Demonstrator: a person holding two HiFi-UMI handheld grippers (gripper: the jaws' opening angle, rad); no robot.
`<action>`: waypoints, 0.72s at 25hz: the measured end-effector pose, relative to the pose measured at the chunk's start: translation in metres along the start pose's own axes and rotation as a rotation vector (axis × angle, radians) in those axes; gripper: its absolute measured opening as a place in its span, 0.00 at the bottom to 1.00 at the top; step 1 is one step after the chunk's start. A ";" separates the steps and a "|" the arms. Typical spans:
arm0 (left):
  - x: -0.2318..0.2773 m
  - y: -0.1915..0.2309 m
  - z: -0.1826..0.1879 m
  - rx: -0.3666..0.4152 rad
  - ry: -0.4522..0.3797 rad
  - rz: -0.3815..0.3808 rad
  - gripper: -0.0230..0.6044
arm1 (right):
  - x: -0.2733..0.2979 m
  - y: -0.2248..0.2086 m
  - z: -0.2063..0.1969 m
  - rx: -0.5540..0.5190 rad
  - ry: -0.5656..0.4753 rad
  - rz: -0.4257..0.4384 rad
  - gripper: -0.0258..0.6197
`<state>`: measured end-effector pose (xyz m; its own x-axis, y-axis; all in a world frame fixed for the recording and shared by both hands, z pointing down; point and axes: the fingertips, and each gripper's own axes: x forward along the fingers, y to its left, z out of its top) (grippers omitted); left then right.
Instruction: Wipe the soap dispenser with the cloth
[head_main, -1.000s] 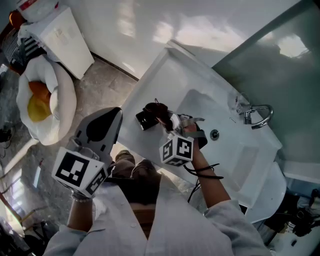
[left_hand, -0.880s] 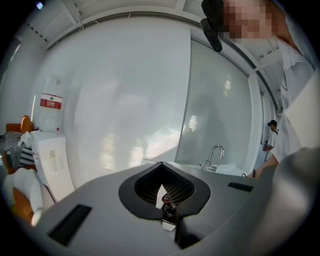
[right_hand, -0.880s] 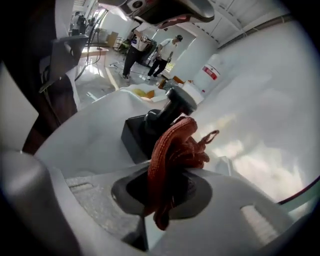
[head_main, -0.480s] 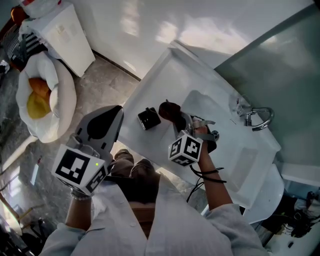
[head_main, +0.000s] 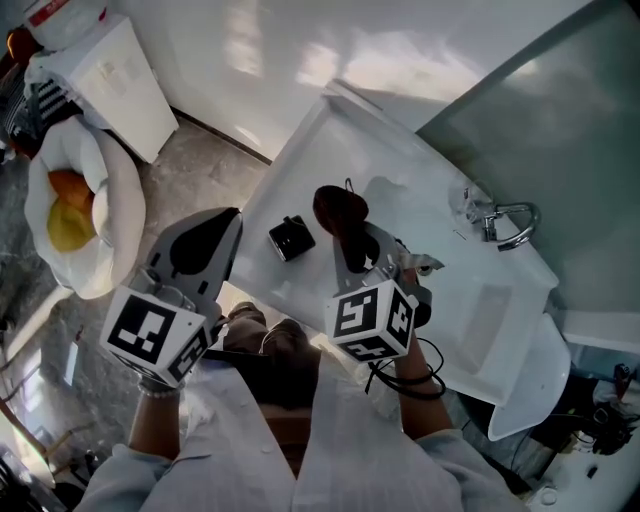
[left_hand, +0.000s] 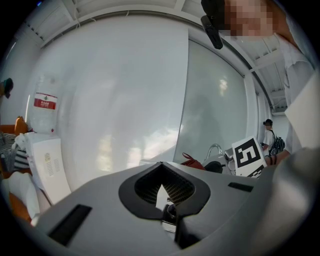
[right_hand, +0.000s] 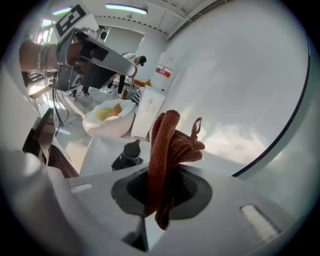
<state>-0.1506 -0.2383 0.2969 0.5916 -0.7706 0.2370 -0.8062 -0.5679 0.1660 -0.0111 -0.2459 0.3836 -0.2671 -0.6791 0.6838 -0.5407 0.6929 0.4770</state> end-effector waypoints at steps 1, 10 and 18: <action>0.000 0.002 0.000 -0.002 0.002 0.002 0.04 | -0.001 0.004 0.004 0.009 -0.001 0.009 0.13; 0.002 0.013 -0.003 -0.019 0.025 0.001 0.04 | 0.010 0.055 0.023 0.156 0.009 0.140 0.13; 0.005 0.019 -0.006 -0.011 0.027 -0.025 0.04 | 0.009 0.075 0.029 0.228 0.013 0.155 0.13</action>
<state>-0.1632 -0.2510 0.3066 0.6116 -0.7477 0.2587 -0.7911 -0.5838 0.1828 -0.0769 -0.2067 0.4096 -0.3510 -0.5648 0.7469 -0.6603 0.7148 0.2303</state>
